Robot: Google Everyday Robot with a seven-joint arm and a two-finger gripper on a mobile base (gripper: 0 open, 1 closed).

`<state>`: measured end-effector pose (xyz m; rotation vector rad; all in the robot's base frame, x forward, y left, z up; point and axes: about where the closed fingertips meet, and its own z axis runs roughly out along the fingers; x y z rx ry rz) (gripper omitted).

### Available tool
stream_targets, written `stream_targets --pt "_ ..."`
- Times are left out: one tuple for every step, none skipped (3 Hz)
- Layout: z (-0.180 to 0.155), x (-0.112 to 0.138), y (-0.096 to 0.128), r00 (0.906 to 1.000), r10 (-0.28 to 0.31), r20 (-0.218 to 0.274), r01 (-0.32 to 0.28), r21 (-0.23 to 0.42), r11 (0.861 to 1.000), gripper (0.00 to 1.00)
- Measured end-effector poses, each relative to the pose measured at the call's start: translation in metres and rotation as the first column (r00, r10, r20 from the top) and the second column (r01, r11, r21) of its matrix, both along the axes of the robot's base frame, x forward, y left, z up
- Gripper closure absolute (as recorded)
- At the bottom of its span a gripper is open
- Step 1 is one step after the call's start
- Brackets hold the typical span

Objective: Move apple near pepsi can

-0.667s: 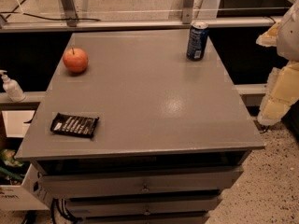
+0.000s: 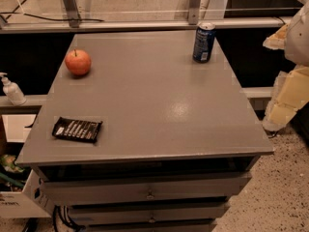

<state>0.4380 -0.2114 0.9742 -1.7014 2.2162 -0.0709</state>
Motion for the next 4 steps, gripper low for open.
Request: stream_targets --pt "-0.014 0.007 0.014 0.9996 -0.026 0.012 0.024 0.108 0.994 0.0" --pt "-0.039 0.025 0.042 0.9996 -0.024 0.017 0.019 0.257 0.966 0.0" --pt "-0.068 0.054 0.081 1.0 -0.002 0.008 -0.001 0.407 0.913 0.0" --pt "-0.086 0.086 0.138 0.9988 0.048 0.01 -0.046 0.537 0.843 0.0"
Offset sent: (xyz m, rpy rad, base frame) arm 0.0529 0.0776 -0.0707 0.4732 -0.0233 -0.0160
